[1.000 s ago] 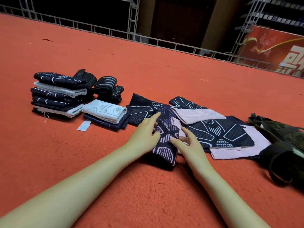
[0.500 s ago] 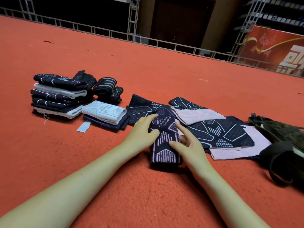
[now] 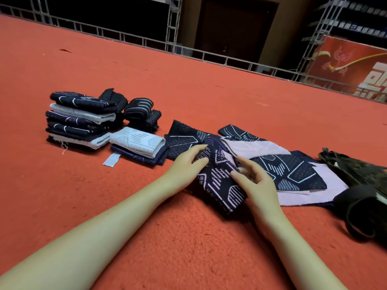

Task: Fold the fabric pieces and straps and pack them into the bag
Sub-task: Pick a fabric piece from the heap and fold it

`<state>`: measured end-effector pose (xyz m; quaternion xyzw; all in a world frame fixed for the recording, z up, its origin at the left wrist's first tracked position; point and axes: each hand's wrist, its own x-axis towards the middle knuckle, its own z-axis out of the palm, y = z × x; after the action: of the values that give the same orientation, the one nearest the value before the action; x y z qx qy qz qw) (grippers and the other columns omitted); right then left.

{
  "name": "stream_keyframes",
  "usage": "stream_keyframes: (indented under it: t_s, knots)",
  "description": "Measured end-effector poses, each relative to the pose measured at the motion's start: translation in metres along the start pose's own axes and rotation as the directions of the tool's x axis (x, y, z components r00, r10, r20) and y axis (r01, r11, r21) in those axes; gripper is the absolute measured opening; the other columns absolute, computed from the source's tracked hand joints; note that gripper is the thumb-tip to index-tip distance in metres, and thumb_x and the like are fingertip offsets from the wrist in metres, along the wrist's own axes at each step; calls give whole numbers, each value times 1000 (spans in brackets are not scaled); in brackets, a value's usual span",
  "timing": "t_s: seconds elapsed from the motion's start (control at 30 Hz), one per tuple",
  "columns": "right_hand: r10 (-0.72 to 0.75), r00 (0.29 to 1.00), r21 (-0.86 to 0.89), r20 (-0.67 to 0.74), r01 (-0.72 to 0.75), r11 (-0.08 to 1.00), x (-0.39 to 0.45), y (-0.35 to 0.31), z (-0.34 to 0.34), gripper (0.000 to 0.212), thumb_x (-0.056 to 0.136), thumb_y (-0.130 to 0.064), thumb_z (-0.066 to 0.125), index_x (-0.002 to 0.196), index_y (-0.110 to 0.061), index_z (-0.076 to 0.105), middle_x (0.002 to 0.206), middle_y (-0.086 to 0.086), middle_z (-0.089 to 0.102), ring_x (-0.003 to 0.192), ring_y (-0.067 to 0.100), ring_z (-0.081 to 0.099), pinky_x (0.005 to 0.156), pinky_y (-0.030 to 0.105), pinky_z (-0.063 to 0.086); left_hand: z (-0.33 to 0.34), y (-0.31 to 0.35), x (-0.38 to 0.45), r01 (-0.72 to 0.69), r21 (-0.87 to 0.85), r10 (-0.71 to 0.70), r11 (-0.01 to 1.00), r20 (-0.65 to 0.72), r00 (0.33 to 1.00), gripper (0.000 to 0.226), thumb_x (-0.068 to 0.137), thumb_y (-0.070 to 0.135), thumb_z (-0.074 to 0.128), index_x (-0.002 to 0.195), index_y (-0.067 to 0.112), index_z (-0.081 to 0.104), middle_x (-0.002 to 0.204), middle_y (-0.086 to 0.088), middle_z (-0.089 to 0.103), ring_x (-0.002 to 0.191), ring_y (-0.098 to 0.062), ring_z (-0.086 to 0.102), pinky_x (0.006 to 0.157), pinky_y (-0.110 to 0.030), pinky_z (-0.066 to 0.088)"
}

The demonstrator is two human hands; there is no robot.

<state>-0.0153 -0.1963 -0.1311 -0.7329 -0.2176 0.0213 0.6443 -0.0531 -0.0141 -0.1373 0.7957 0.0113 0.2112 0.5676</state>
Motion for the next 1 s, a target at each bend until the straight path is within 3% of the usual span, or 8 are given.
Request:
stream_keyframes:
  t_s: [0.17, 0.33, 0.43, 0.67, 0.77, 0.87, 0.93, 1.0]
  knots:
    - [142, 983, 204, 118, -164, 965, 3, 4, -1, 48, 82, -26, 69, 128, -23, 54, 118, 8, 67, 104, 22, 66, 86, 40, 54, -7, -3, 7, 46, -95, -61, 994, -166, 984, 37, 94, 11, 49, 131, 16, 51, 129, 4, 57, 119, -10, 52, 106, -29, 37]
    - [154, 974, 191, 164, -184, 964, 0, 1, 9, 41, 91, 0, 53, 129, -15, 48, 63, -4, 64, 62, 7, 63, 64, 21, 55, -23, -4, 11, 44, -44, -53, 998, -243, 969, 36, 93, 15, 54, 128, 25, 54, 121, 11, 56, 112, -3, 49, 92, -15, 34]
    - [149, 978, 196, 149, -177, 965, 10, -10, 31, 41, 90, 5, 54, 126, -13, 52, 63, -4, 62, 63, 8, 62, 61, 20, 54, -41, -2, 18, 21, 46, -5, 999, -323, 946, 36, 90, 16, 58, 125, 25, 56, 118, 6, 57, 106, -4, 50, 87, -13, 33]
    - [102, 965, 218, 242, -157, 963, 53, -47, 113, 30, 88, 8, 52, 108, -13, 59, 70, -1, 62, 52, 9, 56, 57, 23, 51, -113, -10, 19, 16, 77, 43, 997, -695, 718, 26, 87, 15, 60, 112, 21, 62, 112, -1, 54, 97, -7, 51, 90, -18, 38]
    - [160, 958, 167, 240, -203, 965, 72, -50, 149, 29, 87, 5, 55, 106, -16, 60, 80, 3, 62, 52, 8, 56, 60, 23, 50, -128, -22, 19, 103, 136, 37, 985, -761, 648, 27, 86, 15, 58, 112, 19, 62, 117, -5, 55, 109, -16, 50, 97, -25, 36]
    - [178, 947, 50, 267, -198, 979, 87, -39, 171, 29, 86, 4, 55, 105, -16, 63, 89, 5, 65, 62, 11, 59, 58, 21, 51, -128, -34, 20, 248, 247, 21, 937, -747, 664, 31, 84, 17, 59, 115, 17, 63, 123, -9, 51, 119, -26, 43, 103, -33, 32]
    - [175, 947, -61, 268, -165, 984, 91, -27, 176, 27, 84, 2, 56, 100, -17, 65, 93, 7, 67, 70, 14, 60, 68, 27, 54, -123, -42, 19, 318, 375, 58, 871, -720, 691, 31, 84, 20, 60, 114, 16, 65, 127, -8, 49, 124, -27, 39, 107, -38, 29]
    - [197, 942, -72, 272, -184, 980, 91, -20, 174, 26, 85, 2, 57, 104, -14, 66, 92, 5, 66, 65, 10, 59, 63, 25, 51, -119, -46, 20, 335, 471, 105, 816, -691, 715, 30, 84, 22, 60, 113, 16, 67, 131, -7, 49, 129, -26, 36, 110, -40, 24]
